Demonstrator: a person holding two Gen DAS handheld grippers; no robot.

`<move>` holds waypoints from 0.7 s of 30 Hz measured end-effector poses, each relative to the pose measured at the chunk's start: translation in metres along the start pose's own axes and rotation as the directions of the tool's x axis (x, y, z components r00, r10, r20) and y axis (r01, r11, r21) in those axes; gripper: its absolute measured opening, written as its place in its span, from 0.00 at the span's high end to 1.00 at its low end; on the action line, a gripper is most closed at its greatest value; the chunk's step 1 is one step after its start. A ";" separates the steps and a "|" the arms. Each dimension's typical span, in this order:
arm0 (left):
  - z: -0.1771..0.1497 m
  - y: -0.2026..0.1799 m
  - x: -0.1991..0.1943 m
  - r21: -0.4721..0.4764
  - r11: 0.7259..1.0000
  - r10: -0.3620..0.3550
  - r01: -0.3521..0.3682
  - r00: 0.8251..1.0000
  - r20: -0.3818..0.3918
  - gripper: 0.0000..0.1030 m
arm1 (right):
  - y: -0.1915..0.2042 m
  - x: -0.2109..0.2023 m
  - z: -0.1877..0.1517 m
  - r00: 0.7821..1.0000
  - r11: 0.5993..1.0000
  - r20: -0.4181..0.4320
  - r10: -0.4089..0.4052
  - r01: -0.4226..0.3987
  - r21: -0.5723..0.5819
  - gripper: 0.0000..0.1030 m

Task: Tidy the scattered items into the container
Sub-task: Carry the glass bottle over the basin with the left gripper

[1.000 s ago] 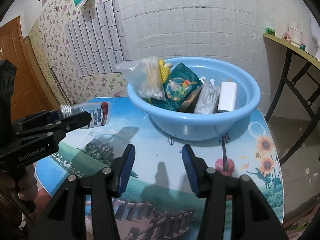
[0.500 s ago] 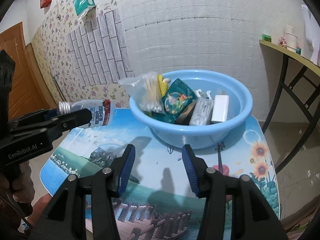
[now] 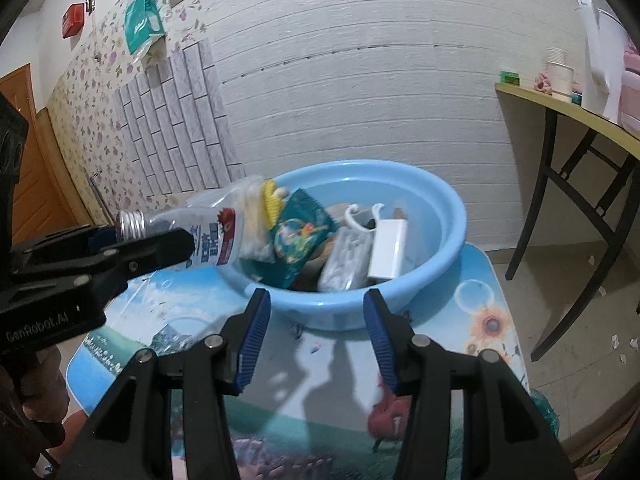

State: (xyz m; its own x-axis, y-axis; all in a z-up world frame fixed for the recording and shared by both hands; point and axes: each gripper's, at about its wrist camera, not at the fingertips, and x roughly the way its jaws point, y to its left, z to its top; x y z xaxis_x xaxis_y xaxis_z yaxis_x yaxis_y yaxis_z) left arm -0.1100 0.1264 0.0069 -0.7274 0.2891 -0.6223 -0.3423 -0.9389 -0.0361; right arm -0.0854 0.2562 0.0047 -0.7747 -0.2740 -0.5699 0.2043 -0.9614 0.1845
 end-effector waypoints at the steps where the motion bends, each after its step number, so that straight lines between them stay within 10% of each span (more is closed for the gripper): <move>1: 0.002 -0.003 0.004 0.006 1.000 -0.002 0.002 1.000 -0.006 0.63 | -0.003 0.001 0.002 1.000 1.000 0.003 0.000 0.000 0.001 0.54; 21: 0.013 -0.024 0.073 0.050 0.998 -0.017 0.023 0.993 -0.116 0.63 | -0.046 0.037 0.024 0.999 1.000 0.031 -0.010 0.009 0.028 0.61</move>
State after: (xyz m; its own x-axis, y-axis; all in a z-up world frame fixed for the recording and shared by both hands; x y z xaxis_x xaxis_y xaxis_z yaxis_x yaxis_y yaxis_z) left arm -0.1628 0.1731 -0.0276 -0.6472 0.2815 -0.7084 -0.3883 -0.9215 -0.0115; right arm -0.1378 0.2909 -0.0056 -0.7947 -0.2637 -0.5467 0.1805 -0.9626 0.2019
